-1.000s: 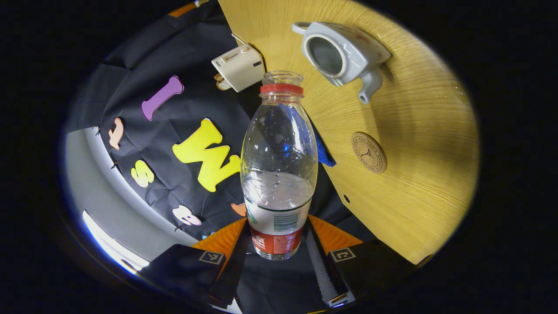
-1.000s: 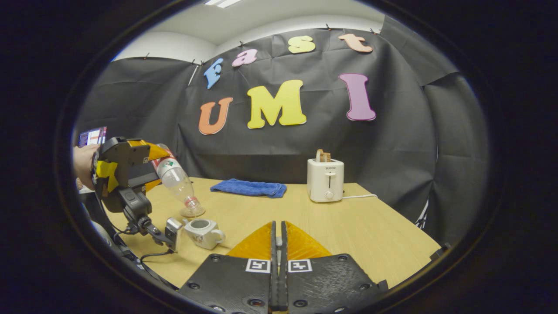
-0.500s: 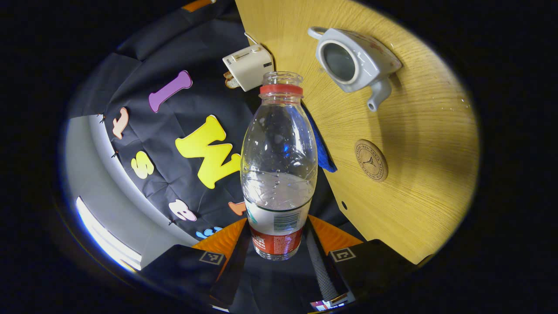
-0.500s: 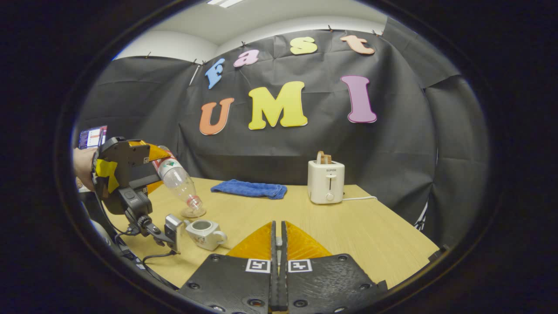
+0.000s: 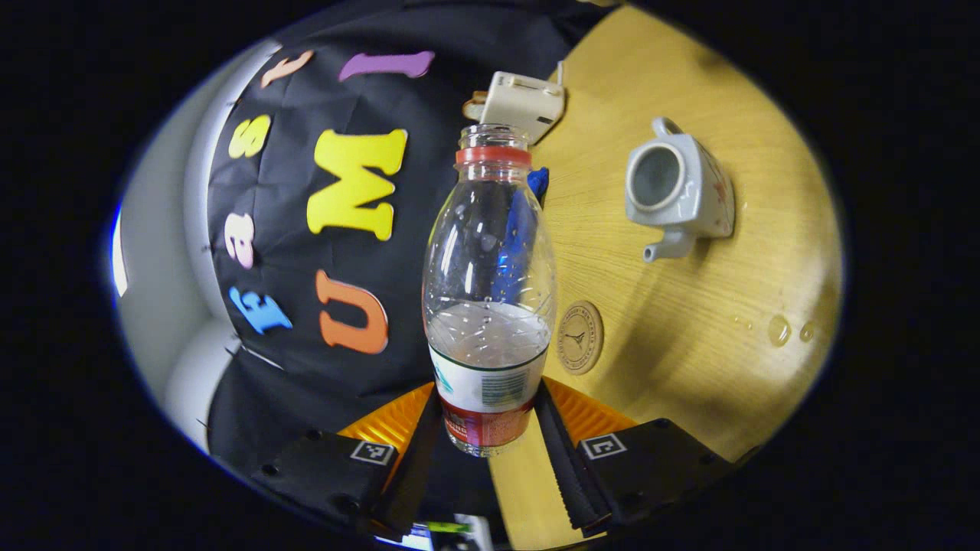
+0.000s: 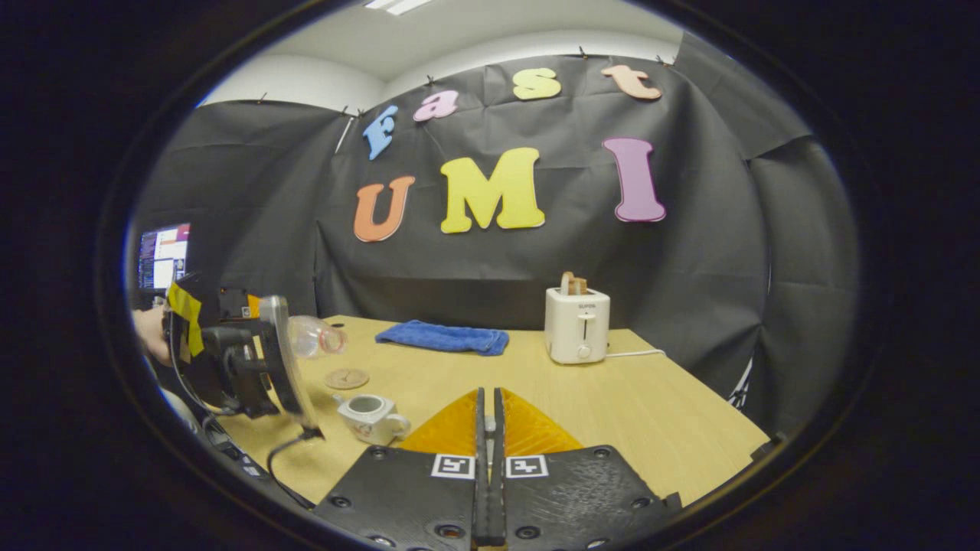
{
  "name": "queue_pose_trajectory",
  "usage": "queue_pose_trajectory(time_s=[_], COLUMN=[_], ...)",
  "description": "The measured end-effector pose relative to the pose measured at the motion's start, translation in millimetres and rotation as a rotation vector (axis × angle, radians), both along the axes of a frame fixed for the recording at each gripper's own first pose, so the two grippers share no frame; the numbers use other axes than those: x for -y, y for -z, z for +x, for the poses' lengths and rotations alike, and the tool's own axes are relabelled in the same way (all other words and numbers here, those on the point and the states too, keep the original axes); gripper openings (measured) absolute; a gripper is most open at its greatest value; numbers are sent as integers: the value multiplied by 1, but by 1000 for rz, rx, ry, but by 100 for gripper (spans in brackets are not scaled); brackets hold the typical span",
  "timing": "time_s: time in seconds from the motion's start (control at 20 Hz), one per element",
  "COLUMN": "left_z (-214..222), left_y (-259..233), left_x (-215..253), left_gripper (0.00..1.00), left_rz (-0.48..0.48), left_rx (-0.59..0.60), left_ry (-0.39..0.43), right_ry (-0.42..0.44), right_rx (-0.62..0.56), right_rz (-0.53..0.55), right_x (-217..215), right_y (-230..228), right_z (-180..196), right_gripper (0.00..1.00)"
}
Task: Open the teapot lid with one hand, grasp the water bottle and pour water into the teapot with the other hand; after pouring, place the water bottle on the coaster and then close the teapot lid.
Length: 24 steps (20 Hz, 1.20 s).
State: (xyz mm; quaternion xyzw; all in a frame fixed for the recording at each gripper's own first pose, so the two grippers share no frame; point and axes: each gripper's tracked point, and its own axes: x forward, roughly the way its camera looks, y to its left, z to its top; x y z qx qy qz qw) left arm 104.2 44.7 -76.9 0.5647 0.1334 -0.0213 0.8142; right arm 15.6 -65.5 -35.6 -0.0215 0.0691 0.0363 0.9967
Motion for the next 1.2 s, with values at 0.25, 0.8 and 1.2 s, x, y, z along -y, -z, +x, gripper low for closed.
queue_pose_trajectory(time_s=[0.25, 0.8, 1.2], left_z=[1, 16, 80], left_y=[1, -4, 7], left_x=[-11, 2, 22], left_gripper=[74, 74, 75], left_rz=[-548, -1193, -1271], left_rx=[40, 48, -3], left_ry=[-100, -78, -25], right_ry=[-19, -27, 4], right_rx=[0, -14, -34], right_rz=[-5, -19, -36], right_x=[-13, -26, -14], right_y=[-4, -3, 8], right_z=[3, 10, 9], right_gripper=[0, 0, 0])
